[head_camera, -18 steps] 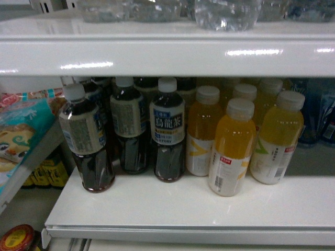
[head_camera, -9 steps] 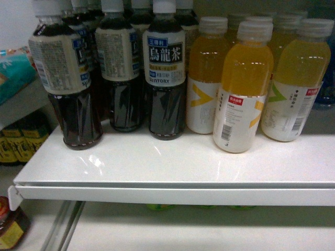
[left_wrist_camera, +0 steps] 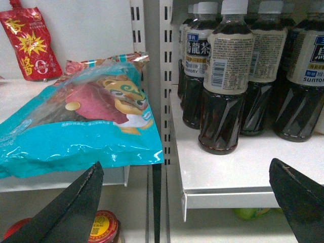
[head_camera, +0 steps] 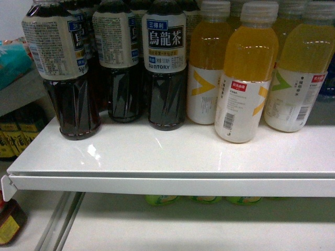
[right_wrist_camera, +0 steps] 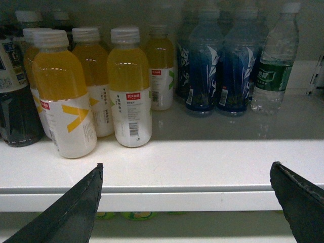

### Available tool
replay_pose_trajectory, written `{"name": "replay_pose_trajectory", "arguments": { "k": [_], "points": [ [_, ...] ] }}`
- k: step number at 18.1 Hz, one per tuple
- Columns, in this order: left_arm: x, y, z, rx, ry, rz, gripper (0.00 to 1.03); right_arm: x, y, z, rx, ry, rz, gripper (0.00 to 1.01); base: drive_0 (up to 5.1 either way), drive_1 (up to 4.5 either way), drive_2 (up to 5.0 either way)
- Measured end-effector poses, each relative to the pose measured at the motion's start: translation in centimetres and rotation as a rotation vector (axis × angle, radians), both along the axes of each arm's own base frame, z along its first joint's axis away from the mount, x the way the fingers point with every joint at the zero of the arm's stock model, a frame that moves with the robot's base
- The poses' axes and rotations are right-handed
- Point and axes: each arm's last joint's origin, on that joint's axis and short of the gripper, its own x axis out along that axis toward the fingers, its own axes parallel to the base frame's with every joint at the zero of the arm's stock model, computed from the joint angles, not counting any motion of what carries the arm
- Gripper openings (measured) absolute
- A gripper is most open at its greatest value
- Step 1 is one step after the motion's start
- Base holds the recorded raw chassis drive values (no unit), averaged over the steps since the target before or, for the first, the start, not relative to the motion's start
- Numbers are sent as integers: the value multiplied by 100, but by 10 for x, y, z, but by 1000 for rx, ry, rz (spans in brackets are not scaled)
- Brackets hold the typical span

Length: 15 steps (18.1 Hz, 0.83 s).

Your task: Move water from second to third shelf

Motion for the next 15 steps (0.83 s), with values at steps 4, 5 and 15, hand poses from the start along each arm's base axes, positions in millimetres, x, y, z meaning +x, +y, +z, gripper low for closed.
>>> {"name": "replay_pose_trajectory", "arguments": {
  "k": [4, 5, 15],
  "points": [
    [0, 0, 0, 0, 0, 0, 98, 0, 0, 0, 0, 0, 0, 98, 0, 0, 0],
    [0, 0, 0, 0, 0, 0, 98, 0, 0, 0, 0, 0, 0, 98, 0, 0, 0],
    [0, 0, 0, 0, 0, 0, 98, 0, 0, 0, 0, 0, 0, 98, 0, 0, 0]
  ]
}}
